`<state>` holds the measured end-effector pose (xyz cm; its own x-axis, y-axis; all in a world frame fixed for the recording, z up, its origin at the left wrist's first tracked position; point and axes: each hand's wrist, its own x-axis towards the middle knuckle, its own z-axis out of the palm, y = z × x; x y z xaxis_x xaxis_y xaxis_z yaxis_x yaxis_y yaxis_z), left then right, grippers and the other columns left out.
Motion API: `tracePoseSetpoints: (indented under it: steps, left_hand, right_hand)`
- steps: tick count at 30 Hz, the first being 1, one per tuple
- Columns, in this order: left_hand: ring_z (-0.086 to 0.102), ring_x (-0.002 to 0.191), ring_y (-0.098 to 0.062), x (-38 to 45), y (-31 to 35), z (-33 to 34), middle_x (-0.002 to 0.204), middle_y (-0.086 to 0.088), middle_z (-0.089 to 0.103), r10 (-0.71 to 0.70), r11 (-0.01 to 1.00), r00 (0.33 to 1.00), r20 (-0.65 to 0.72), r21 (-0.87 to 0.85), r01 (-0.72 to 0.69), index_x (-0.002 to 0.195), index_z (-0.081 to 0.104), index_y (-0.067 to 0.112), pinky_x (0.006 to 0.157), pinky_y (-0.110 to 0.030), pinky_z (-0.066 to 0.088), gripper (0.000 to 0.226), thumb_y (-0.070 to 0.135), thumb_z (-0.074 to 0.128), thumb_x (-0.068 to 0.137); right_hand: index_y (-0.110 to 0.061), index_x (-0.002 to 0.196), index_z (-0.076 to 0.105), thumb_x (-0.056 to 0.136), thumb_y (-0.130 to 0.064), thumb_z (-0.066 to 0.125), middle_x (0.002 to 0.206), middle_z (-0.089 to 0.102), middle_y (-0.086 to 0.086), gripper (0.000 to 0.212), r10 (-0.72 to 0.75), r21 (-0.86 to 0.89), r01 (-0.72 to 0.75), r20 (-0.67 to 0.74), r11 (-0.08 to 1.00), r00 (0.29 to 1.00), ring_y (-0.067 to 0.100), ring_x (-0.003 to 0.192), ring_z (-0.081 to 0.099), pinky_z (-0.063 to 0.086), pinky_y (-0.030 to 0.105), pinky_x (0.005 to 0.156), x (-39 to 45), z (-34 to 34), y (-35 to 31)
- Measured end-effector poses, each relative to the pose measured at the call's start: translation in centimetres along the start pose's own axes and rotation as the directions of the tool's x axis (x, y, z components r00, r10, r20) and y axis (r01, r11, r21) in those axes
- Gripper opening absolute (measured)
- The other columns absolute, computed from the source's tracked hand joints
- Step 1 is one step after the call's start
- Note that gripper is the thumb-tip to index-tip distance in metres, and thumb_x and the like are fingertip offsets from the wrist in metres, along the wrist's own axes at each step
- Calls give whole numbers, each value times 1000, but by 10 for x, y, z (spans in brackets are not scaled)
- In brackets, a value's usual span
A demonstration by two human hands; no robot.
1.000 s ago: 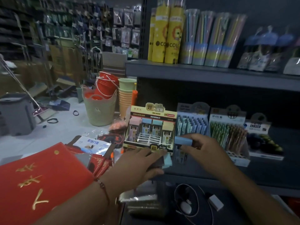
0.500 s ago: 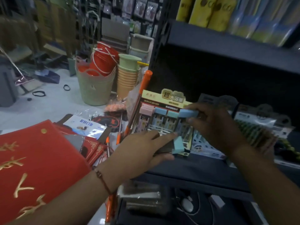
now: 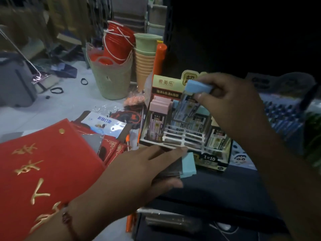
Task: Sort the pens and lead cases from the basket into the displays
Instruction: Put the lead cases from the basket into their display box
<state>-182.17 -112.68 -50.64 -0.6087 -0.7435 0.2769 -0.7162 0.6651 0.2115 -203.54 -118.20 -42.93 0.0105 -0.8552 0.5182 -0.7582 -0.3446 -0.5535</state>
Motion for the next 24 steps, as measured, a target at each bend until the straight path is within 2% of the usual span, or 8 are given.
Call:
tracePoseSetpoints:
  steps: [4, 5, 10, 13, 17, 24]
  left_hand:
    - [51, 93, 2, 8, -1, 3, 115, 21, 56, -3, 999, 1000, 19, -41, 3, 149, 29, 42, 66, -3, 26, 61, 68, 33, 94]
    - [50, 92, 2, 10, -1, 2, 114, 21, 56, -4, 999, 1000, 15, -39, 4, 149, 31, 42, 65, -2, 25, 60, 67, 33, 94]
    - [46, 92, 9, 2, -5, 4, 121, 21, 56, -20, 995, 999, 33, -95, 23, 149, 29, 43, 66, 1, 25, 60, 68, 32, 94]
    - [35, 92, 14, -5, -6, 7, 124, 25, 51, -54, 990, 997, 53, -126, 61, 148, 34, 42, 64, 4, 24, 59, 67, 34, 94]
    - [50, 96, 2, -5, -7, 10, 124, 25, 51, -75, 987, 996, 50, -140, 81, 147, 36, 42, 67, 4, 23, 59, 68, 34, 94]
    - [46, 99, 10, -3, -11, 11, 126, 26, 51, -72, 987, 997, 38, -138, 77, 148, 28, 48, 69, 1, 28, 59, 71, 32, 93]
  right_hand:
    - [-35, 114, 69, 92, -21, 67, 90, 61, -22, 26, 9, 10, -9, 48, 1000, 999, -4, 83, 60, 44, 6, 63, 3, 14, 11]
    - [-36, 114, 69, 92, -21, 67, 91, 62, -21, 27, 10, 10, -11, 57, 1000, 998, -4, 81, 60, 44, 6, 64, 2, 15, 14]
    - [-33, 117, 70, 92, -22, 68, 92, 62, -24, 27, 33, 13, -34, 53, 999, 998, -4, 84, 62, 49, 14, 72, -8, 21, 24]
    - [-30, 124, 68, 93, -23, 66, 103, 69, -13, 31, 27, 18, -28, 48, 999, 998, 1, 89, 63, 55, 25, 80, -8, 28, 24]
    - [-32, 125, 67, 93, -22, 65, 109, 68, -12, 33, -7, 9, 7, 46, 1000, 999, 3, 93, 61, 55, 30, 83, -7, 33, 16]
    - [-28, 126, 67, 93, -18, 65, 115, 69, -6, 35, -10, -5, 10, 58, 1000, 998, 8, 97, 62, 56, 37, 85, -1, 40, 8]
